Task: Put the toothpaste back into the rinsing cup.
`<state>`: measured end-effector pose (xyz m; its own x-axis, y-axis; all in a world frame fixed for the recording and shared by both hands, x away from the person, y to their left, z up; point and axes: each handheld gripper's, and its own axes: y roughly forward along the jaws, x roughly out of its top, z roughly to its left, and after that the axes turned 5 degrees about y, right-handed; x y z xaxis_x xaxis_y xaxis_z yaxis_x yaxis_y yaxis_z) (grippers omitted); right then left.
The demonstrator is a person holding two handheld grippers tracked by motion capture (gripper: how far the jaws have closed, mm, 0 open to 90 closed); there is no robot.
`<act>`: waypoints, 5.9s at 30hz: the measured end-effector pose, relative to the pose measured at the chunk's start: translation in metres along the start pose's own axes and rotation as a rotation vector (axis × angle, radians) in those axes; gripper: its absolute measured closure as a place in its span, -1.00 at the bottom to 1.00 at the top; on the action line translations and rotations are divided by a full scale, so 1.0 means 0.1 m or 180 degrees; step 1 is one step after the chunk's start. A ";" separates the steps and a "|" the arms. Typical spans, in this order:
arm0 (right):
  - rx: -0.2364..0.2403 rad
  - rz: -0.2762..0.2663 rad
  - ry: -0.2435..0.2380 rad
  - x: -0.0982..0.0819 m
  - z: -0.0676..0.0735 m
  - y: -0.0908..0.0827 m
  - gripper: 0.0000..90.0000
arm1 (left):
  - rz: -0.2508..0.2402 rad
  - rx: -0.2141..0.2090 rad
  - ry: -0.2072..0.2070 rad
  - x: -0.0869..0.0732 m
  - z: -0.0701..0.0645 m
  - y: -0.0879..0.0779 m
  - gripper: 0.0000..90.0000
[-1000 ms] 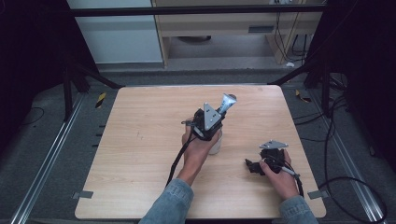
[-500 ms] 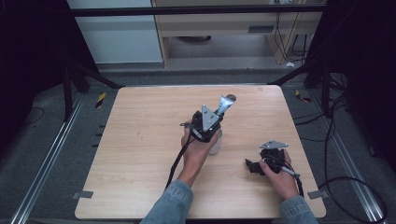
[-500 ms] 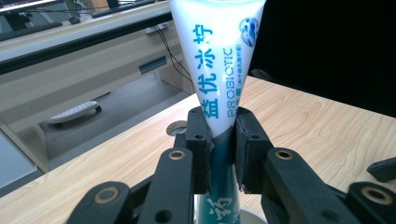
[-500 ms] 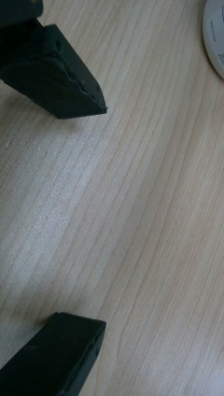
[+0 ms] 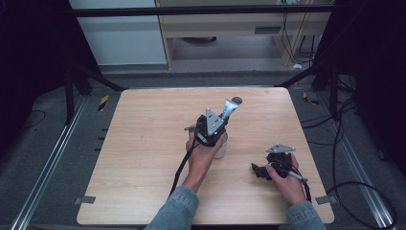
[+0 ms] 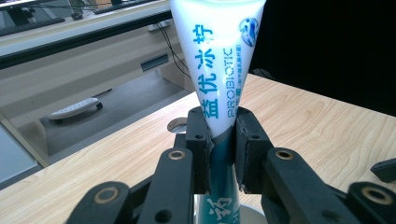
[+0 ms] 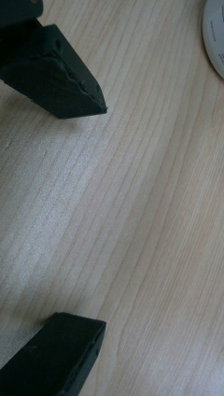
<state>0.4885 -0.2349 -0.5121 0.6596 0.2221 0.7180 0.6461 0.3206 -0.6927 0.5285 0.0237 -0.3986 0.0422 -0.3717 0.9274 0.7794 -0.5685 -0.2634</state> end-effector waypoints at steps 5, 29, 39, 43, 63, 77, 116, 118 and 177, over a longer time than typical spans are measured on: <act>0.0001 0.0000 0.0000 0.00 0.00 0.00 -0.99 | 0.0002 0.0020 -0.0026 -0.02 0.00 0.01 0.72; -0.0004 -0.0001 -0.0004 0.00 0.00 0.00 -0.99 | 0.0127 0.0034 -0.0144 -0.22 0.01 0.08 0.72; -0.0010 0.0000 -0.0005 0.00 0.00 0.00 -0.99 | 0.0166 0.0029 -0.0159 -0.27 0.01 0.10 0.72; -0.0007 0.0001 0.0000 0.00 0.00 0.00 -0.99 | 0.0180 0.0033 -0.0158 -0.28 0.01 0.10 0.72; -0.0018 -0.0003 -0.0018 0.00 0.00 0.00 -0.99 | 0.0232 0.0030 -0.0184 -0.35 0.01 0.10 0.72; -0.0003 -0.0002 -0.0011 0.00 0.00 0.00 -0.99 | 0.0311 0.0031 -0.0268 -0.32 0.02 0.11 0.70; -0.0024 -0.0015 -0.0049 0.00 -0.01 0.01 -0.99 | 0.0495 -0.0064 -0.0116 -0.19 0.11 0.08 0.08; -0.0024 -0.0015 -0.0049 0.00 -0.01 0.01 -0.99 | 0.0522 -0.0103 -0.0121 -0.20 0.11 0.09 0.04; -0.0007 0.0001 -0.0002 0.00 0.00 0.00 -0.99 | 0.1009 -0.0643 -0.0046 -0.04 -0.18 -0.35 -0.89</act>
<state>0.4885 -0.2349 -0.5120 0.6597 0.2227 0.7178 0.6467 0.3184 -0.6931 0.4897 0.0313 -0.3980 0.2717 -0.5429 0.7946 0.5872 -0.5606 -0.5838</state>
